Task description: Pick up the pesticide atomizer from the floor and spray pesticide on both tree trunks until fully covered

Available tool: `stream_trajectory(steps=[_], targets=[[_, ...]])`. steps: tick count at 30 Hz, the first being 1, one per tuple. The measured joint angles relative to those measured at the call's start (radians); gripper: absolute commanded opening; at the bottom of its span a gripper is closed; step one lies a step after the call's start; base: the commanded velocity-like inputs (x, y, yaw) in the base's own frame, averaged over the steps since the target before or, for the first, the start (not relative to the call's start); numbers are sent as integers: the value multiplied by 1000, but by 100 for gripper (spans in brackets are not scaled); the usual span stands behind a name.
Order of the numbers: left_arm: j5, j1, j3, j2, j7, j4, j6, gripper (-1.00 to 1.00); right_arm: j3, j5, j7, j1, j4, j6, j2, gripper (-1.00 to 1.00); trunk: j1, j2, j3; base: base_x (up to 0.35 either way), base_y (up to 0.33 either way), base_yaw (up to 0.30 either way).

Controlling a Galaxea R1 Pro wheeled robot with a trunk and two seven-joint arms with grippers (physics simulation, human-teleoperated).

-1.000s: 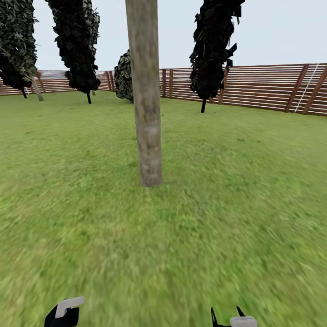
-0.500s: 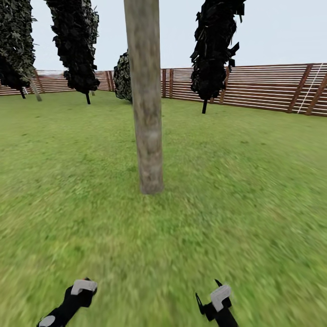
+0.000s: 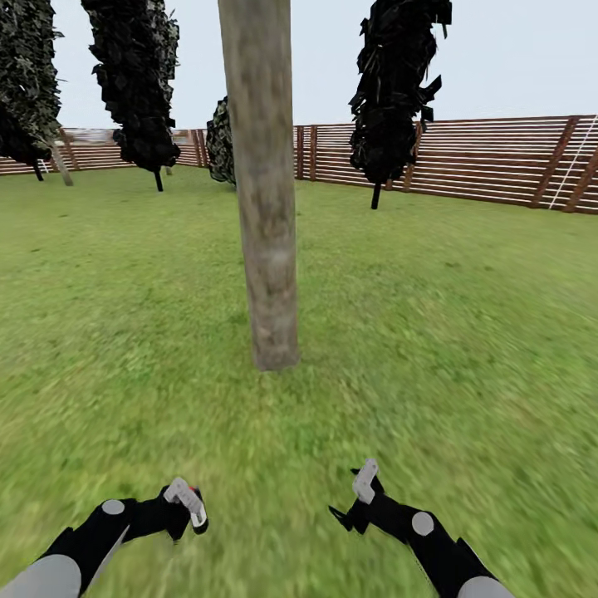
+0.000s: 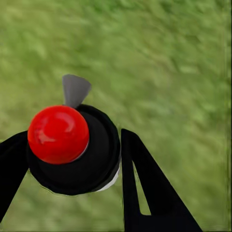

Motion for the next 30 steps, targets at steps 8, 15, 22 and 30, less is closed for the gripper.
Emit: stream_trajectory(steps=[8,15,22,30], targets=[[-187,-73,1,6,-240,-24,45,-100,0,-6,329,-33,-178,161,1,100,0,0,0,339,0,0],[-214,-91,3,6,-370,-141,69,-100,0,-9,374,-36,-279,200,3,100,0,0,0,339,0,0],[-217,-84,0,0,-411,-191,101,-100,1,-9,383,-37,-288,200,6,100,0,0,0,288,0,0],[-219,-82,-4,-6,-408,-191,103,-100,31,-10,392,-37,-292,202,52,100,0,0,0,313,0,0]])
